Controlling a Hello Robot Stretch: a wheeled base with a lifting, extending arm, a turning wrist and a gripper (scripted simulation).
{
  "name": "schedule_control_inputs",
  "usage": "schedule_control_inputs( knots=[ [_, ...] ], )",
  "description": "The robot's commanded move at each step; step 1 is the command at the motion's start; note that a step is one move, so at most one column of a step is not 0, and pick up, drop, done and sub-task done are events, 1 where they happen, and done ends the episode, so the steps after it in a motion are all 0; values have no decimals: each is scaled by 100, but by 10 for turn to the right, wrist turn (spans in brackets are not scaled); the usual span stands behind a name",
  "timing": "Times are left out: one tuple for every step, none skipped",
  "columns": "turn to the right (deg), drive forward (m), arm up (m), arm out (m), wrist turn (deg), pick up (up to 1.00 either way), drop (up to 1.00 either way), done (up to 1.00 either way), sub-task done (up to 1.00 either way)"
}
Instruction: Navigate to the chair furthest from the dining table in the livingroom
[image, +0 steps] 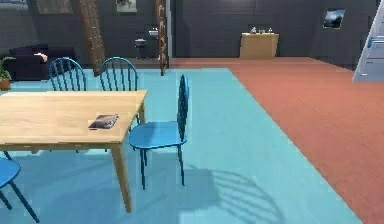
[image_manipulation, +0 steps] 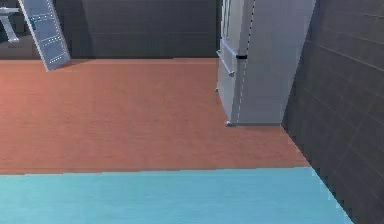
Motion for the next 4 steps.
schedule_control_inputs(
  knots=[
    [0,60,0,0,0,0,0,0,0],
    [-450,0,0,0,0,0,0,0,0],
    [-450,0,0,0,0,0,0,0,0],
    [0,55,0,0,0,0,0,0,0]
  ],
)
